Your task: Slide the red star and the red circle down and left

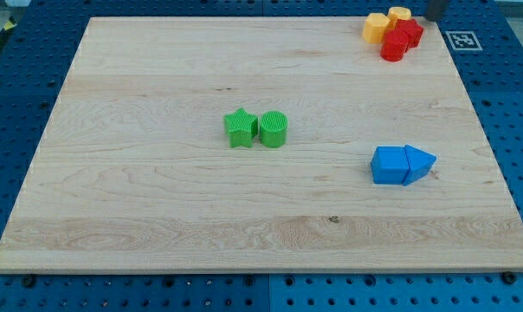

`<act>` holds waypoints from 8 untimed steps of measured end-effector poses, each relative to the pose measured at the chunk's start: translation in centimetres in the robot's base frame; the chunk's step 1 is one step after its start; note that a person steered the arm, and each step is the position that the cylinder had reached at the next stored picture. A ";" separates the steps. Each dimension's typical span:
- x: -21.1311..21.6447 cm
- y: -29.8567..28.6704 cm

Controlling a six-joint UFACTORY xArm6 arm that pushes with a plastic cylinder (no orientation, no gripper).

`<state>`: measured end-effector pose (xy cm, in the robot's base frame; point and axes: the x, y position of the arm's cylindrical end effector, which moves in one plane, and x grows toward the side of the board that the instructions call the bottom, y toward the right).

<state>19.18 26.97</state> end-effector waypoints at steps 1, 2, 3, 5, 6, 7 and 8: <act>0.0 -4.3; 0.0 -4.7; 0.2 -4.7; 2.3 -4.7; 2.7 -4.6; 3.0 -3.8; 3.2 -2.0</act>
<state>22.40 24.99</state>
